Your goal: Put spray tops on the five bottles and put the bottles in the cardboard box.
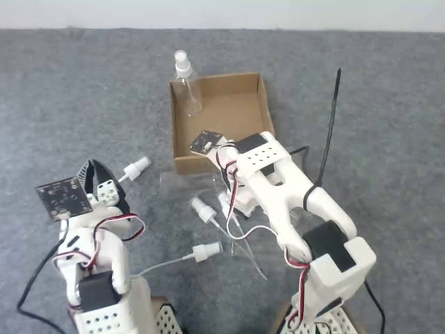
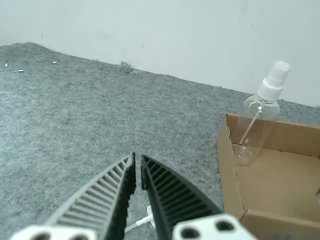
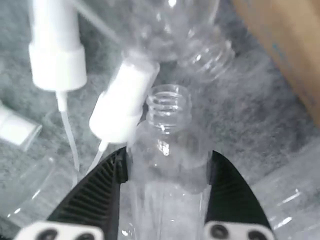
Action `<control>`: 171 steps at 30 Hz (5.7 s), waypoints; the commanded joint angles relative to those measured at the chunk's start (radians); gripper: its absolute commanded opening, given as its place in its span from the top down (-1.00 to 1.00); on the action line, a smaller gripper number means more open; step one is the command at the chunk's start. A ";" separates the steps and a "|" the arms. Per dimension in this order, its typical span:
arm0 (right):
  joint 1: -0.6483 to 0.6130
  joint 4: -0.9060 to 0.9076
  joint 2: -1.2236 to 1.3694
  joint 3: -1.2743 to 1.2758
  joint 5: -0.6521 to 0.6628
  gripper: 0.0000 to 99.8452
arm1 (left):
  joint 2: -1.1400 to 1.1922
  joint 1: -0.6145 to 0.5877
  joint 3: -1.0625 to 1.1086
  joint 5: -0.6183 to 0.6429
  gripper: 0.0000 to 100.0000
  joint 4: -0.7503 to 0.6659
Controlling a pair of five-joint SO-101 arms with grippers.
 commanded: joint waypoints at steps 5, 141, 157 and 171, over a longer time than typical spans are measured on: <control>0.018 0.105 -0.183 -0.046 -0.020 0.79 | -0.018 -0.005 -0.010 -0.012 0.97 -0.037; 0.048 -0.280 -0.696 0.373 -0.264 0.80 | 1.972 0.092 -1.303 -0.971 0.66 0.517; 0.048 -0.280 -0.696 0.373 -0.264 0.80 | 2.308 0.094 -1.563 -0.971 0.70 0.522; 0.048 -0.280 -0.696 0.373 -0.264 0.80 | 2.343 0.095 -1.600 -0.973 0.97 0.624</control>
